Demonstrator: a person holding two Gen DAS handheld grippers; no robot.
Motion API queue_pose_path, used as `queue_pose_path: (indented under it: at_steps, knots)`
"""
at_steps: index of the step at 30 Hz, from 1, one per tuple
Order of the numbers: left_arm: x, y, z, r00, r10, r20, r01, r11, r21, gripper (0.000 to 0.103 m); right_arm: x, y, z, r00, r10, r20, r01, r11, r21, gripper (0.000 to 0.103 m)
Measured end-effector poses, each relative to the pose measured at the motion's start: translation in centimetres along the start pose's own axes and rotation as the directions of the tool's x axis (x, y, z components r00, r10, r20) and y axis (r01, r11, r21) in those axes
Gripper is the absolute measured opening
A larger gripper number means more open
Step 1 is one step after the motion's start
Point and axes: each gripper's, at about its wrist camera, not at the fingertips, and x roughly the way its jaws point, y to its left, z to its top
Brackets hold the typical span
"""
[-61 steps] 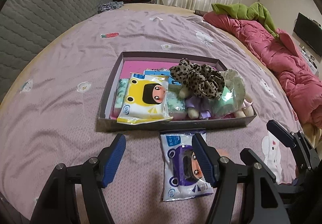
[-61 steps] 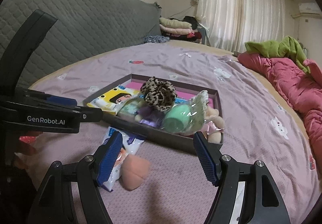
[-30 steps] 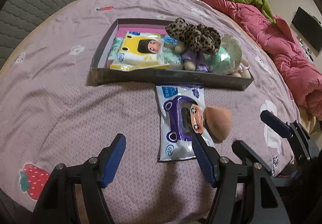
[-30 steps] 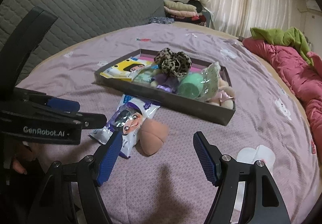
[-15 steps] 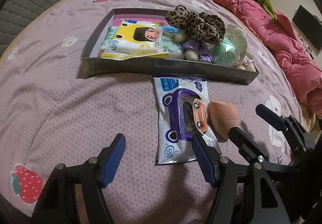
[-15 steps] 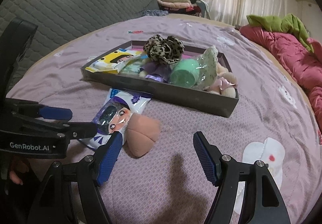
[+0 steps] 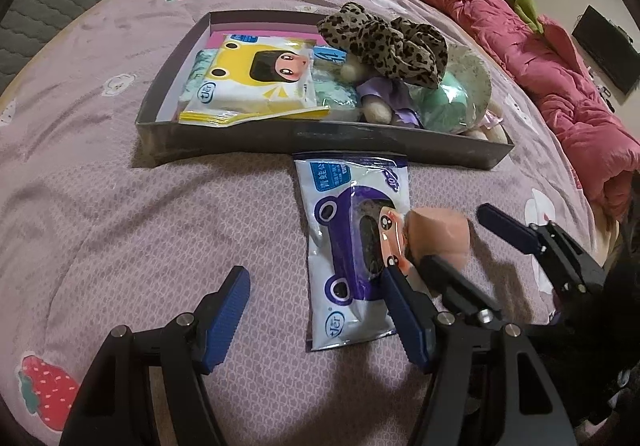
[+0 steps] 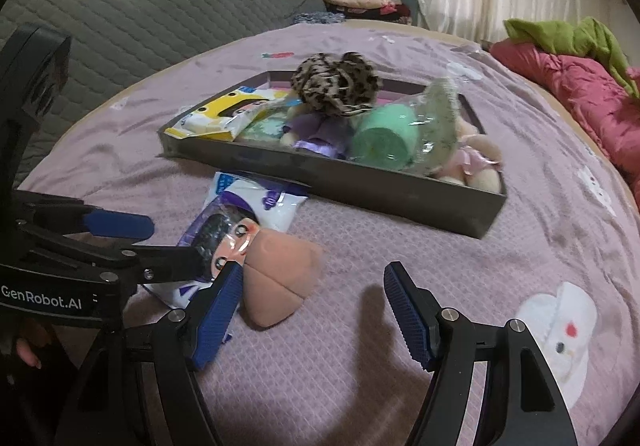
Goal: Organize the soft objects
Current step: 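Grasp the purple wipe pack with left tool while right tool grasps the peach sponge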
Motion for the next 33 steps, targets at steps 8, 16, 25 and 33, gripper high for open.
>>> queue_pose_path:
  at_steps: [8,16,25,33]
  knots:
    - [1.2,-0.3,1.1,0.999,-0.032,-0.008,0.032,0.999,-0.035,0.071,0.2,-1.5,0.7,0.999,0.035,0.026,-0.035,0.999,0.005,0.050]
    - [2.3,-0.9,1.9,0.999,-0.031,-0.009,0.030,0.999,-0.040,0.074,0.1,-1.2,0.6,0.999,0.040,-0.001,-0.040,0.998,-0.057,0.043]
    - [3.3,-2.8,2.2,1.000,-0.020,-0.015,0.021,0.999,0.026,0.068,0.7,-1.2,0.3,0.994,0.103,-0.027,-0.104,0.994,-0.037,0.038]
    - [3.5,-3.8,2.6,0.997,-0.080,-0.011,0.080,0.996,0.026,0.049,-1.0,-1.1,0.2,0.997,0.072,0.001,-0.072,0.993,-0.095,0.037]
